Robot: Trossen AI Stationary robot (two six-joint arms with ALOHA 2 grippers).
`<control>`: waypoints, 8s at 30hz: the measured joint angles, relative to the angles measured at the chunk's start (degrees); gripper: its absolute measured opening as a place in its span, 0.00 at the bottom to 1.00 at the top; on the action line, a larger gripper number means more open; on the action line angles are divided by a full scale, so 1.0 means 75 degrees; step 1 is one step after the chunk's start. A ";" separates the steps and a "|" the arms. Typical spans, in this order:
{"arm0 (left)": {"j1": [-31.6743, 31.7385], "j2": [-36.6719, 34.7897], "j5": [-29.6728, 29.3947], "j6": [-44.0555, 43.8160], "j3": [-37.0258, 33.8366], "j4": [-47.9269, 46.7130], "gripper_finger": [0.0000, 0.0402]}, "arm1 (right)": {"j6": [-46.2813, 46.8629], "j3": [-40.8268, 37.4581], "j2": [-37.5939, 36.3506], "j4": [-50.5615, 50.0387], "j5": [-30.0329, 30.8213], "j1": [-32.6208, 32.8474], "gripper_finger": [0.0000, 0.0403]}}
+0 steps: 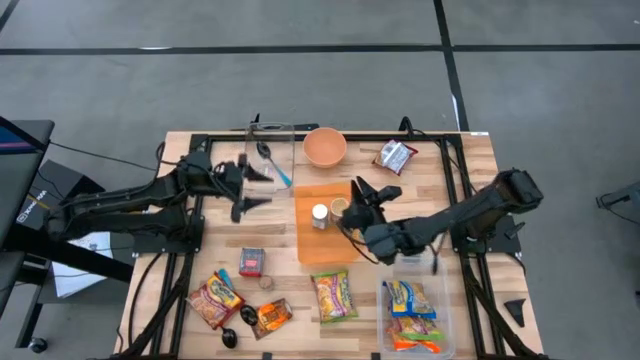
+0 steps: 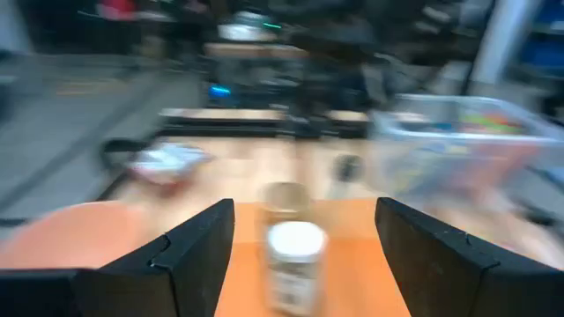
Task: Pick & Place Food Item
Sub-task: Put the red noodle pack into the transparent container
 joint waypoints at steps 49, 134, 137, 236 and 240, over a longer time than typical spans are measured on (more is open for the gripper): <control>-0.8362 0.6226 -0.1657 -0.8961 0.2943 -0.4851 0.67 | 0.6929 0.0000 -0.3123 -0.6871 -0.0003 0.2453 0.20; -0.5968 0.3434 -0.2955 -0.0825 0.1960 0.1008 0.01 | 0.6905 -0.0006 -0.3176 -0.6853 -0.0020 0.2472 0.20; -0.5445 0.3918 -0.2182 -0.0265 0.1960 0.2427 0.01 | 0.7119 -0.0006 -0.3377 -0.6862 -0.0002 0.2476 0.20; -0.2226 0.9480 -0.4192 -0.1127 0.5726 0.9541 0.01 | 0.5705 0.0006 -0.2657 -0.5068 -0.1428 0.1080 0.14; -0.2226 0.9480 -0.4018 -0.1128 0.5726 0.9443 0.03 | 0.5720 0.0006 -0.2657 -0.5068 -0.1399 0.1083 0.03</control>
